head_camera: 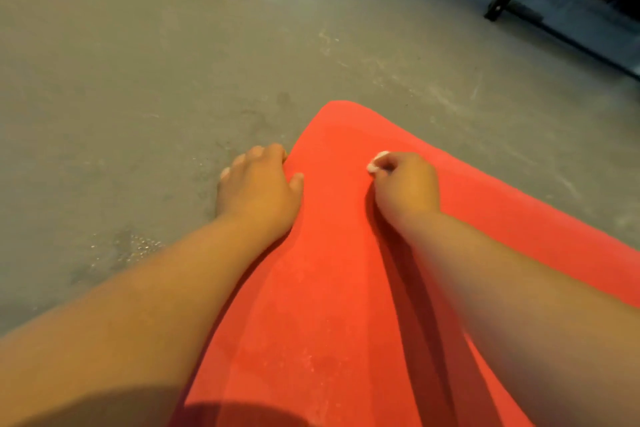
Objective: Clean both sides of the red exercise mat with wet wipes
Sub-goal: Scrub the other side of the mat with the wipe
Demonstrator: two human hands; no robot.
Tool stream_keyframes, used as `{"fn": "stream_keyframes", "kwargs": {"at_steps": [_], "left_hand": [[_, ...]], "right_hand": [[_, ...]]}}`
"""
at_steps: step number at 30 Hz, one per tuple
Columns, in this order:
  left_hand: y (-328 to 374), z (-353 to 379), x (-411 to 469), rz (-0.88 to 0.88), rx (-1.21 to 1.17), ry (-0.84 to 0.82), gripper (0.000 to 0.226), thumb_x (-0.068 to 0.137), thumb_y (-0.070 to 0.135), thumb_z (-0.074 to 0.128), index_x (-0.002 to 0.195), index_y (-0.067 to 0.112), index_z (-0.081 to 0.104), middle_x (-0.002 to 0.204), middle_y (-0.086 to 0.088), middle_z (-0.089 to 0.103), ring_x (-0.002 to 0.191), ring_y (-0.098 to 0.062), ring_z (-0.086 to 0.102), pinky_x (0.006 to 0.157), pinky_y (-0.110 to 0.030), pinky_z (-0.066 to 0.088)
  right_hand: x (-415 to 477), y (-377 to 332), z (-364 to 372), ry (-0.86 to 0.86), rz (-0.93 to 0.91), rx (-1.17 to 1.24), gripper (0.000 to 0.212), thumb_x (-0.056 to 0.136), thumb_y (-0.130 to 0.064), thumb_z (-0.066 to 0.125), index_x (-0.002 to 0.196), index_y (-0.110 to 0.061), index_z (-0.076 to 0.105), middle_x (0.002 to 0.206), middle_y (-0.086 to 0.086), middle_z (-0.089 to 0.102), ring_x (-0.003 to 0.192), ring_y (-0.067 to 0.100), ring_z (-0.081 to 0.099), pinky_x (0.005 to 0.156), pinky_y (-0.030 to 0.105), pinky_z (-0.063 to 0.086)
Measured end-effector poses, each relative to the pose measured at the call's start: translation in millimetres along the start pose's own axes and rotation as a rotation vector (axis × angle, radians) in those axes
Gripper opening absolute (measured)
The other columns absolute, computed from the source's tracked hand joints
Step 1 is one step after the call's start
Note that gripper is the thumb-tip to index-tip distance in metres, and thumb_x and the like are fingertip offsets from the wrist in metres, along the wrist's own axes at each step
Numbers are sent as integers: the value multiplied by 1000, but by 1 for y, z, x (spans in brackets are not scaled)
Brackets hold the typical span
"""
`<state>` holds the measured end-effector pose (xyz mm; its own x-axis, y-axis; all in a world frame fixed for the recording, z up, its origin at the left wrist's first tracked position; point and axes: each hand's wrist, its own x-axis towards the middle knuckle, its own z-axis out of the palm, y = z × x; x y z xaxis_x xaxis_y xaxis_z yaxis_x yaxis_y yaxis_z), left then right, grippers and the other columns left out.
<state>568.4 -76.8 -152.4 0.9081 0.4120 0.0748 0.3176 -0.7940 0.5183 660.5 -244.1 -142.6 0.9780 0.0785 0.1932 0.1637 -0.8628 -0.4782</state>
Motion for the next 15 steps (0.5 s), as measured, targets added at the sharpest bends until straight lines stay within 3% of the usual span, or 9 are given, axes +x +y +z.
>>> {"fn": "stream_keyframes", "kwargs": {"at_steps": [4, 6, 7, 9, 11, 12, 14, 15], "left_hand": [[0, 1, 1, 14, 8, 4, 35, 93, 42, 53, 115, 14, 55, 118, -14, 52, 110, -35, 53, 90, -42, 41], [-1, -2, 1, 41, 23, -24, 33, 95, 41, 51, 112, 14, 54, 118, -14, 56, 110, -34, 54, 88, -41, 41], [-2, -4, 1, 45, 17, -40, 32, 95, 41, 50, 112, 14, 53, 117, -13, 58, 110, -34, 54, 87, -40, 40], [-2, -7, -2, 73, -44, -50, 29, 95, 39, 51, 111, 15, 54, 114, -13, 61, 108, -33, 55, 84, -39, 40], [-4, -9, -5, 123, -121, -31, 24, 94, 35, 55, 109, 16, 54, 110, -12, 63, 105, -34, 55, 80, -38, 40], [-4, -10, -7, 136, -161, -31, 20, 93, 32, 56, 107, 17, 54, 107, -12, 63, 103, -34, 54, 79, -38, 39], [-2, -10, -5, 111, -217, -47, 16, 93, 30, 58, 102, 19, 51, 103, -13, 63, 99, -35, 56, 76, -39, 42], [-4, -8, -3, 84, -226, -66, 16, 93, 32, 57, 101, 20, 50, 104, -12, 64, 98, -35, 58, 76, -39, 44]], "right_hand": [[-48, -35, 3, -231, -545, 64, 15, 77, -7, 64, 85, -13, 75, 87, 5, 70, 87, 22, 62, 77, 23, 38], [-30, -28, -1, -250, -629, -52, 18, 78, -5, 61, 89, -10, 74, 89, 10, 67, 89, 28, 60, 78, 29, 39], [-13, -14, -4, -210, -551, -128, 19, 80, -4, 59, 92, -8, 74, 93, 14, 67, 93, 31, 60, 80, 32, 38], [22, 21, -13, -111, -153, -185, 19, 82, -9, 58, 92, -10, 74, 96, 17, 70, 97, 31, 63, 82, 31, 43], [38, 31, -21, -11, 307, 35, 17, 83, -21, 58, 74, -14, 69, 69, 11, 69, 75, 31, 66, 74, 36, 54], [33, 23, -21, 0, 431, 166, 20, 85, -23, 58, 67, -15, 63, 58, 7, 64, 61, 28, 63, 63, 36, 55], [18, -8, -4, -77, 342, 343, 21, 86, -14, 60, 65, -18, 58, 55, 2, 60, 46, 16, 55, 46, 25, 45], [5, -28, 5, -135, 168, 387, 21, 84, -11, 62, 65, -19, 58, 56, 1, 60, 44, 13, 55, 45, 23, 42]]}}
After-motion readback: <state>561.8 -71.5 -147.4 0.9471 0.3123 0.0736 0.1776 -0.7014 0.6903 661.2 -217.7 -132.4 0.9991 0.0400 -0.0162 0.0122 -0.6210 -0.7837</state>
